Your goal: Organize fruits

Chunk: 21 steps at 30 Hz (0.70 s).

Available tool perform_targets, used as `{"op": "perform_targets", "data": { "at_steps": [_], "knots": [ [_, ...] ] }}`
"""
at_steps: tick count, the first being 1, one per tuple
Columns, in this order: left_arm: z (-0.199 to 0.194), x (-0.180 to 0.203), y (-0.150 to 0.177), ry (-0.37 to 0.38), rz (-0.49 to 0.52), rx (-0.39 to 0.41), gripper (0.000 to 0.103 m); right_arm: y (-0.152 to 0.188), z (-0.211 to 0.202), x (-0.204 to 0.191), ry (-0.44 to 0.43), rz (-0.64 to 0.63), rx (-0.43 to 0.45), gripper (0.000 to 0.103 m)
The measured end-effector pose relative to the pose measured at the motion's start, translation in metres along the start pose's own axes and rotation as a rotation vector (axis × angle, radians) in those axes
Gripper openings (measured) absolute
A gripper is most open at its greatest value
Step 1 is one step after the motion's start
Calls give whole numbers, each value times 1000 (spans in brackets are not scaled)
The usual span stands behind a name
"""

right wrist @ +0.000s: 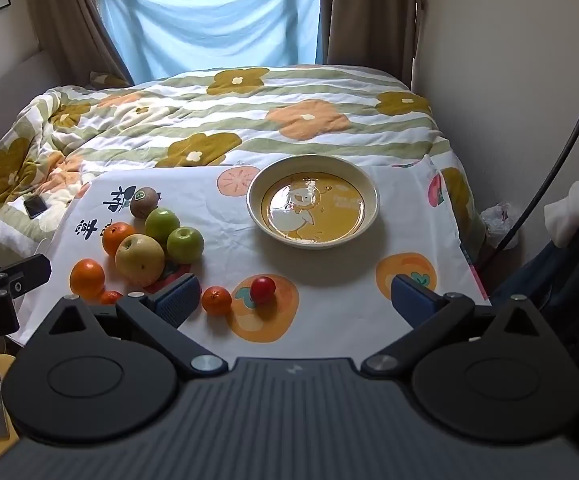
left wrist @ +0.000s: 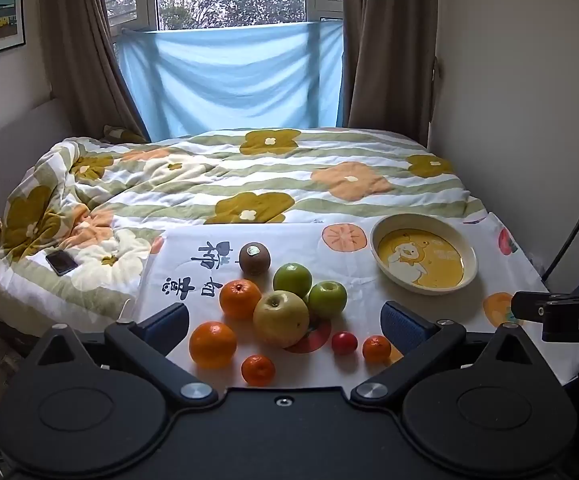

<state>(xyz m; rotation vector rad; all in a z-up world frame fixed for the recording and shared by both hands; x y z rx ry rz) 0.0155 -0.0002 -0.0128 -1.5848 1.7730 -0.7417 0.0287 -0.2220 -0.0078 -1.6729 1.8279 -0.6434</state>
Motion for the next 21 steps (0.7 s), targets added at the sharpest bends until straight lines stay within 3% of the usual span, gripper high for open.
{"op": "perform_targets", "data": {
  "at_steps": [21],
  "knots": [
    [7,-1,-2,-14,8,1,103,-3,7,1,1,4,-8,103]
  ]
}}
Point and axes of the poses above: each gripper's, at about its wrist camera, not at the fingertips, and z roughly the way its jaws point, x to its right, y to its underside, the point moved 2 cm from there along z, roughly the way its jaws point, and after that the axes turned 4 degrees about z, right-handed, at the moved point
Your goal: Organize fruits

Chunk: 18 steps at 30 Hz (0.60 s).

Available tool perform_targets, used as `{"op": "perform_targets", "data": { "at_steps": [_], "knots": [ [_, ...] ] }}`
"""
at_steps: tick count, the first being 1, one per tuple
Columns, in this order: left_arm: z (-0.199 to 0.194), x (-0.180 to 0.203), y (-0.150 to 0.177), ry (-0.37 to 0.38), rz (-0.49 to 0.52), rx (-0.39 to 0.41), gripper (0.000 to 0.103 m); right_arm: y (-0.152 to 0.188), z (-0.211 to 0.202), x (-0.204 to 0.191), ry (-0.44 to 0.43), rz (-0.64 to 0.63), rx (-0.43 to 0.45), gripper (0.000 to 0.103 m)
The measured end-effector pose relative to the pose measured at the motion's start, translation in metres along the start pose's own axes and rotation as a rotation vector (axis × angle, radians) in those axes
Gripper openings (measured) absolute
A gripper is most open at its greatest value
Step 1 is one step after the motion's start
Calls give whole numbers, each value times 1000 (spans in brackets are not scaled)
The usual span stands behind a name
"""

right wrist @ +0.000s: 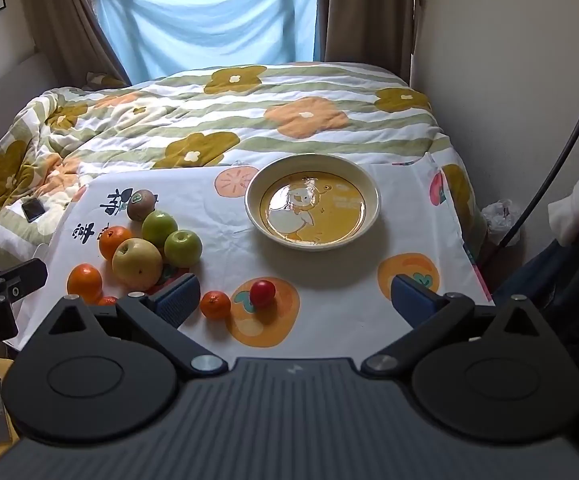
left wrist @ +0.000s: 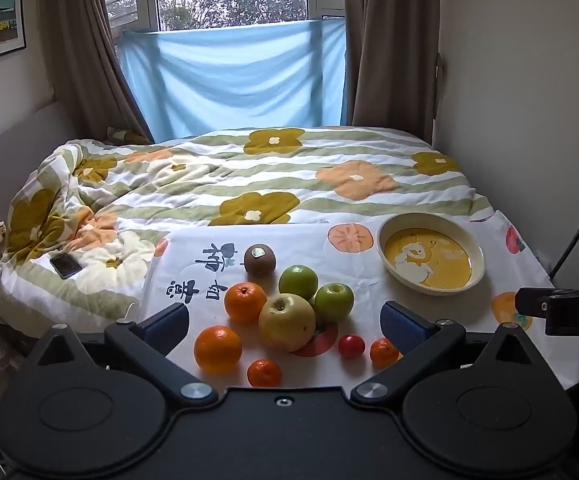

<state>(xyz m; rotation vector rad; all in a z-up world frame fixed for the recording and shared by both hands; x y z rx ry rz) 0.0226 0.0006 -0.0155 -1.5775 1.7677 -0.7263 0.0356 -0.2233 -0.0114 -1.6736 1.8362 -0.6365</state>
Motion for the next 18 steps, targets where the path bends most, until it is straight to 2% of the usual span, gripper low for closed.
{"op": "perform_targets", "data": {
  "at_steps": [18],
  "knots": [
    [3,-1,0,-1,-2,-5,103,-3,5,-2,2,3,-6,103]
  ]
}}
Point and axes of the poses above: each gripper's, at about its wrist camera, not at the fingertips, and z roughly the way its jaws point, x to its right, y to its underside, the point moved 2 cm from there along z, roughly the way its jaws point, and after that the axes turned 4 degrees about z, right-handed, at the moved point
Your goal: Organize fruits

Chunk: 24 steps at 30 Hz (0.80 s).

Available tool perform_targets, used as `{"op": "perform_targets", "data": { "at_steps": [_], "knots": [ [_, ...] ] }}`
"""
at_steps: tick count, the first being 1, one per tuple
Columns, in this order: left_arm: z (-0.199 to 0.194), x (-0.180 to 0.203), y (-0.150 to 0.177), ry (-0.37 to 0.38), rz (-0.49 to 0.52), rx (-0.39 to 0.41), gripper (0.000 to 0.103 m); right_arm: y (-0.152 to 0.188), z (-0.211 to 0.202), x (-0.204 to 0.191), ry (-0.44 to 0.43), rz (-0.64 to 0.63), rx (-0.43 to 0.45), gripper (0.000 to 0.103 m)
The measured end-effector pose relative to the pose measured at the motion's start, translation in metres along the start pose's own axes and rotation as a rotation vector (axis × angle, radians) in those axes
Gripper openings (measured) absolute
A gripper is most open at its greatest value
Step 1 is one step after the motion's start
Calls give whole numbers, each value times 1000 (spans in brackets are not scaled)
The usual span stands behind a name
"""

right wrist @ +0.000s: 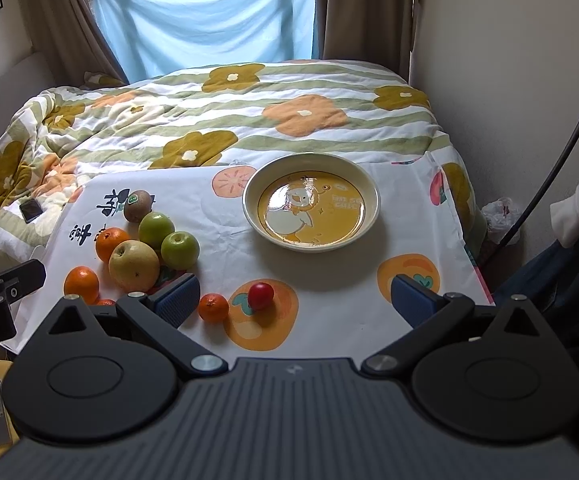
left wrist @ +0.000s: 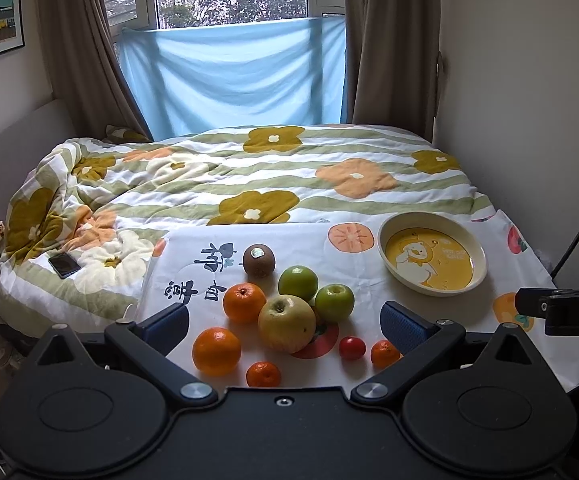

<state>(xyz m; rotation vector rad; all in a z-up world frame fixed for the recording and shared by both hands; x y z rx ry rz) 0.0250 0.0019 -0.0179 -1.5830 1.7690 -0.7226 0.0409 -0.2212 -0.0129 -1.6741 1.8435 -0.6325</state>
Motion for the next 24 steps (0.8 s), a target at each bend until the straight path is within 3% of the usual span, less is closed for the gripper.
{"op": "perform_targets", "data": {
  "at_steps": [24],
  "knots": [
    [4,-1,-2,-7,0,-6,103,-1,12,1,-3,6,-12,103]
  ]
}}
Point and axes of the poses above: each gripper's, at about its wrist camera, not at the fingertips, and z roughly the way its jaws point, x to its right, y to its underside, the point moved 2 cm from there along z, roughly the way its jaws point, and after that the axes turned 4 degrees about z, right-handed, at the moved point
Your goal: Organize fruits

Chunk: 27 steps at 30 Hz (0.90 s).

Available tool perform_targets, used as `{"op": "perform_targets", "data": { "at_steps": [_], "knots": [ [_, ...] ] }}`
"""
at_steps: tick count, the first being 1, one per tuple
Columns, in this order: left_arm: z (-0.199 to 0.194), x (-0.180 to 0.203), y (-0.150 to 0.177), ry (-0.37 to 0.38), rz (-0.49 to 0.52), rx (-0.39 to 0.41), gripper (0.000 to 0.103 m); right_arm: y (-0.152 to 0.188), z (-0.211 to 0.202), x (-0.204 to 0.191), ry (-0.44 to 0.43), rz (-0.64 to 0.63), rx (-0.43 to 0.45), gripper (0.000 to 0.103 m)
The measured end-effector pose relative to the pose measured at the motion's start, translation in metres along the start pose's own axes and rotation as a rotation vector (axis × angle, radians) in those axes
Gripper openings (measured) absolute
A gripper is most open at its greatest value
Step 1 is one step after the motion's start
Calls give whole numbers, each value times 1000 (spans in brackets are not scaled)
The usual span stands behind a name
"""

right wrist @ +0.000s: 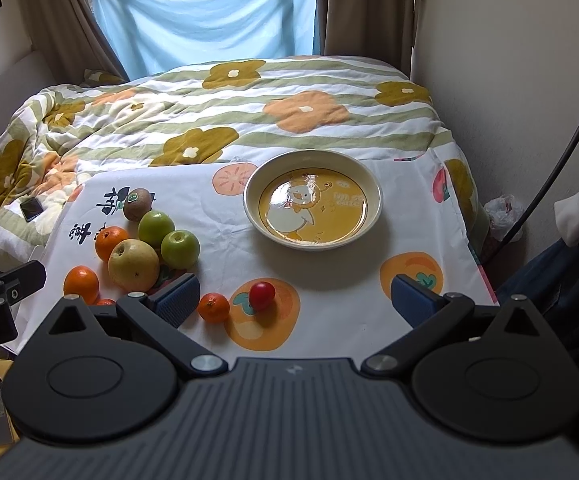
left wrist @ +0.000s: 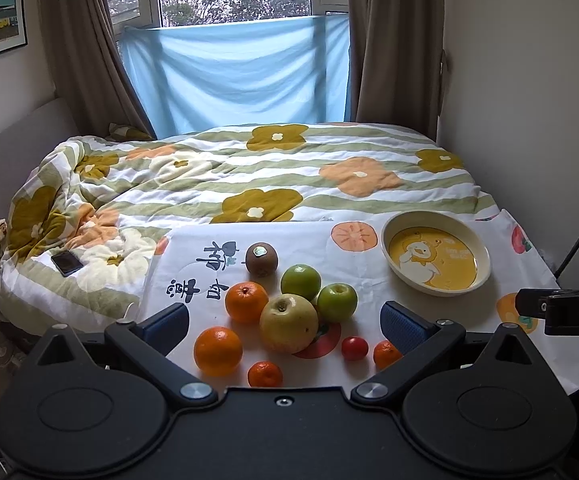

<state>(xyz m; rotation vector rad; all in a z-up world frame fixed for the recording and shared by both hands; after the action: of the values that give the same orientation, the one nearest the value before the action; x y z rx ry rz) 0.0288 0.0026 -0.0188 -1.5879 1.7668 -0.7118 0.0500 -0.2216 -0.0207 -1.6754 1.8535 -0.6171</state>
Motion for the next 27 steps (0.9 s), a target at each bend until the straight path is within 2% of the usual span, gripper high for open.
{"op": "perform_targets", "data": {
  "at_steps": [27],
  "knots": [
    [-8,4,-3,-19,7,15,103,1,-13,2,-6,5,13,103]
  ]
}}
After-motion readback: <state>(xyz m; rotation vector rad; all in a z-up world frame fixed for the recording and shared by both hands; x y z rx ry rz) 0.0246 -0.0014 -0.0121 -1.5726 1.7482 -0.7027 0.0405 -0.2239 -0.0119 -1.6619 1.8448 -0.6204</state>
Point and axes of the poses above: each gripper's, at about its wrist camera, not at the fingertips, and z roughly the way its jaws point, x to its right, y to its underside, the point moved 2 cm from there along z, roughly the way its jaws point, and after that the axes turned 4 degrees about z, right-handed, at the moved point
